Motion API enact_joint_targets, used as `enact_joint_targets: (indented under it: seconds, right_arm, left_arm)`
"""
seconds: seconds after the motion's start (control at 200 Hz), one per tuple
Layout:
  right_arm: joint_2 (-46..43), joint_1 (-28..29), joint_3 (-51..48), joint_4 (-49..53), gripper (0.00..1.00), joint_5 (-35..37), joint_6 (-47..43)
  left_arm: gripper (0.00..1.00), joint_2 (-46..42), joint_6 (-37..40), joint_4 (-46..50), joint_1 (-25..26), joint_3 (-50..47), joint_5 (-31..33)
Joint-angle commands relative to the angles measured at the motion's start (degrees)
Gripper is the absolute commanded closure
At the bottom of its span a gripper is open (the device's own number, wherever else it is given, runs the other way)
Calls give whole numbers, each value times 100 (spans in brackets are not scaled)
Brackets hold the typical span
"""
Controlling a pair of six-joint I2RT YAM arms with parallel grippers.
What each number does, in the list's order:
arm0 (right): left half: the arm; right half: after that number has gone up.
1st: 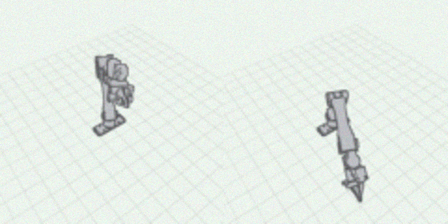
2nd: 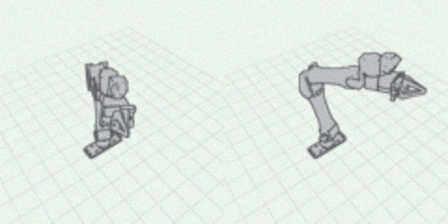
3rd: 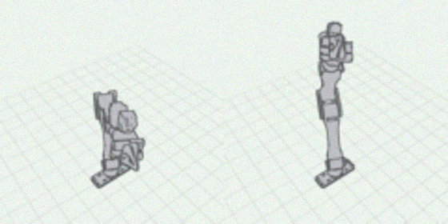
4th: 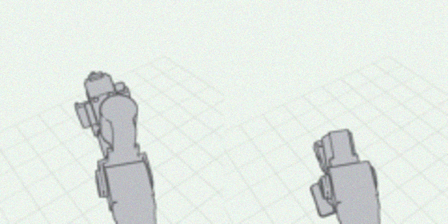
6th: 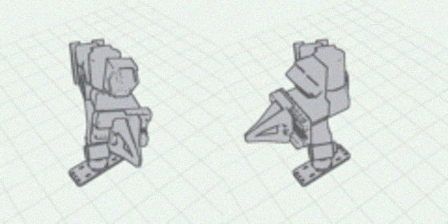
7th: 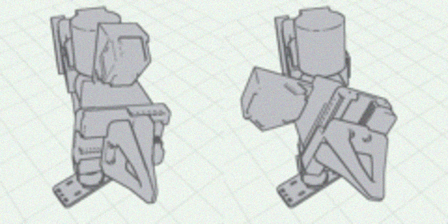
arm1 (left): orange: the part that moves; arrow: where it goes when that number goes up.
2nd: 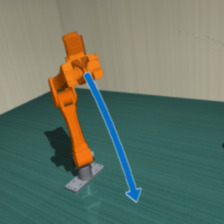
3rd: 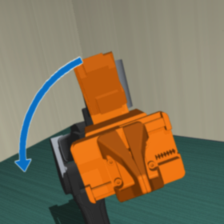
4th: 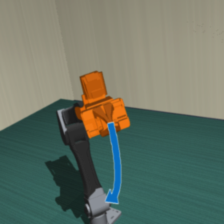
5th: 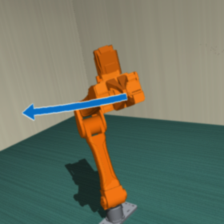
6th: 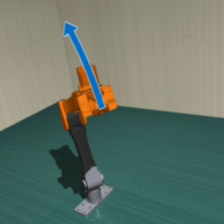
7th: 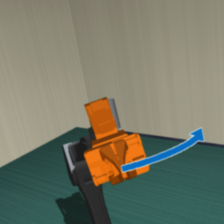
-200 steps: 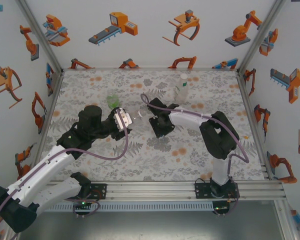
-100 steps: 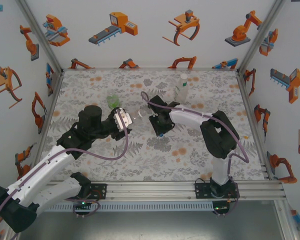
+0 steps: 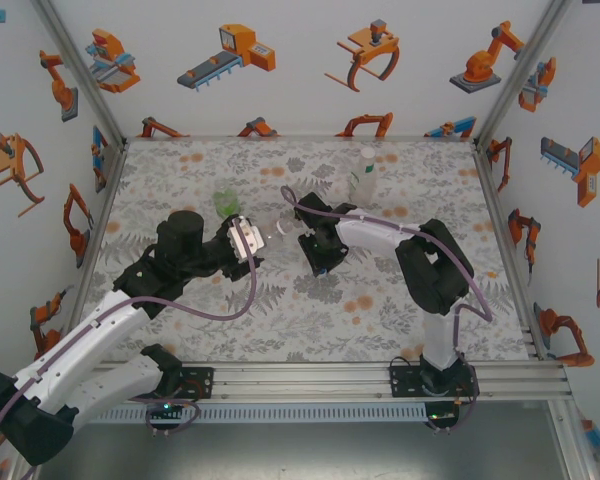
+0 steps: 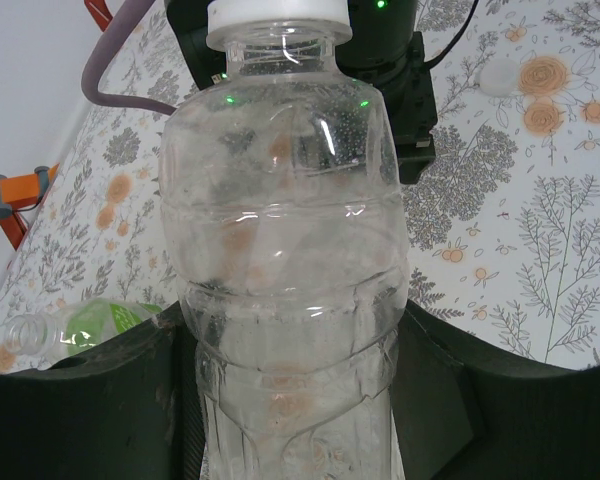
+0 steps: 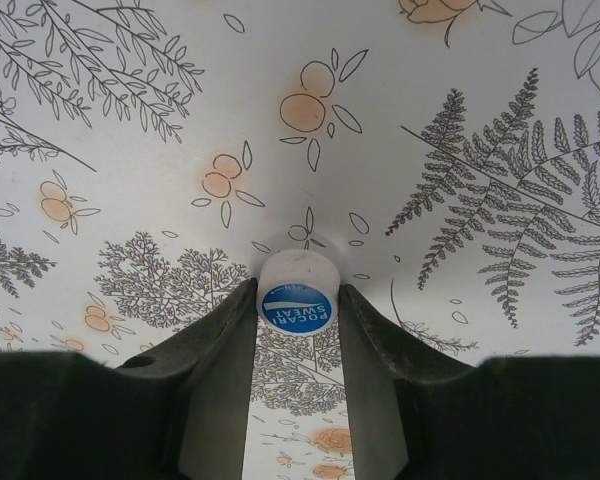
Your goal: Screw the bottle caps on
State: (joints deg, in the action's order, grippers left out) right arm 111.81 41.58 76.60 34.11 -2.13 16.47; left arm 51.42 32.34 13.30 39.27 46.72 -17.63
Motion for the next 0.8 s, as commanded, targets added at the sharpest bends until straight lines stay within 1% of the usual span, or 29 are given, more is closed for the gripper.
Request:
enact_joint_targets:
  seconds: [0.0,0.275,0.796]
  right_arm:
    - [84,-27,154,153,63,60,-44]
    - [87,-27,168,51,62,308,-151]
    - [139,-27,189,34,60,279,-524]
  left_arm:
    - [100,14,-52,-60,-45,13,-114]
    - [100,15,-43,-51,-49,13,-102]
    - [100,34,-35,-47,-51,17,-117]
